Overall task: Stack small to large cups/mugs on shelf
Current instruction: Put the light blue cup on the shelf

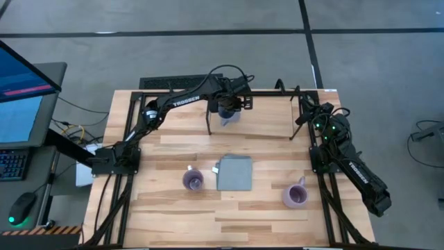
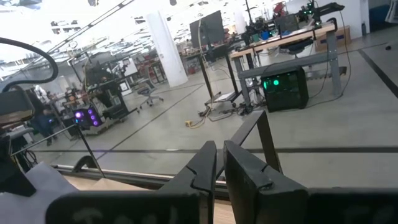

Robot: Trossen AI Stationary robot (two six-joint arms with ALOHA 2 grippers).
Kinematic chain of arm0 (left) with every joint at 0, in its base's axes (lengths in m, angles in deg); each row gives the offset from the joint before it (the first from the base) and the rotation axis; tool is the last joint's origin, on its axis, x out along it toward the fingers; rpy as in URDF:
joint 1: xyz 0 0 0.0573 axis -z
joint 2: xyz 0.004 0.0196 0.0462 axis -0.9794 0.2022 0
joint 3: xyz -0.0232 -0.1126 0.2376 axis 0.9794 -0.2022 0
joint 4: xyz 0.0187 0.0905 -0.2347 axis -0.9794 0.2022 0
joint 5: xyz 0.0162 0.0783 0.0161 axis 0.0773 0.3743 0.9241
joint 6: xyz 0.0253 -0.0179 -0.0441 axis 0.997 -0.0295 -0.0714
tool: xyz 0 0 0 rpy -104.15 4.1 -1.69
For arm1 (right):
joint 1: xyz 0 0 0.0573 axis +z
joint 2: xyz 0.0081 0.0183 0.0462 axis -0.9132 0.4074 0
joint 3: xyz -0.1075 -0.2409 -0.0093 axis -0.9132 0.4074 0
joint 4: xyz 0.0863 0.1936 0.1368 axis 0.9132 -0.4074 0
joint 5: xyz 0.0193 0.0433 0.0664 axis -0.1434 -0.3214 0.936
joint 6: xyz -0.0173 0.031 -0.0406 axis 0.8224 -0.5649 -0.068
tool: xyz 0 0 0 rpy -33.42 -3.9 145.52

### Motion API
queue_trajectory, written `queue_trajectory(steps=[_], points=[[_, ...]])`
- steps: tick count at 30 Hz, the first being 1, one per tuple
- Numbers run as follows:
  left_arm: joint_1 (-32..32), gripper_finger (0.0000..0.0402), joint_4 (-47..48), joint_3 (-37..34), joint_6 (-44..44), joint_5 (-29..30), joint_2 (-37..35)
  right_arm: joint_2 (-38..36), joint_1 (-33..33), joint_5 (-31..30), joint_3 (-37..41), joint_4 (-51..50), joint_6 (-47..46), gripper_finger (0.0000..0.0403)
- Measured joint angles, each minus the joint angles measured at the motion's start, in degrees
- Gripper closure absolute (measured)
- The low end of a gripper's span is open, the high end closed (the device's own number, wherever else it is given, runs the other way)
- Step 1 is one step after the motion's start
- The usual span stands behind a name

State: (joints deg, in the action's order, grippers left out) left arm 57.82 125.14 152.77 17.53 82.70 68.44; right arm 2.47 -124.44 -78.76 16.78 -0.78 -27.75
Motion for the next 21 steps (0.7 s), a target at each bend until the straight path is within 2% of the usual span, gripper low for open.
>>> queue_trajectory(steps=[21], points=[[-0.24,0.0374,-0.94,0.0,0.72,-0.39,0.0,0.0,0.0,0.0,0.0,-0.02,0.02,0.0347]])
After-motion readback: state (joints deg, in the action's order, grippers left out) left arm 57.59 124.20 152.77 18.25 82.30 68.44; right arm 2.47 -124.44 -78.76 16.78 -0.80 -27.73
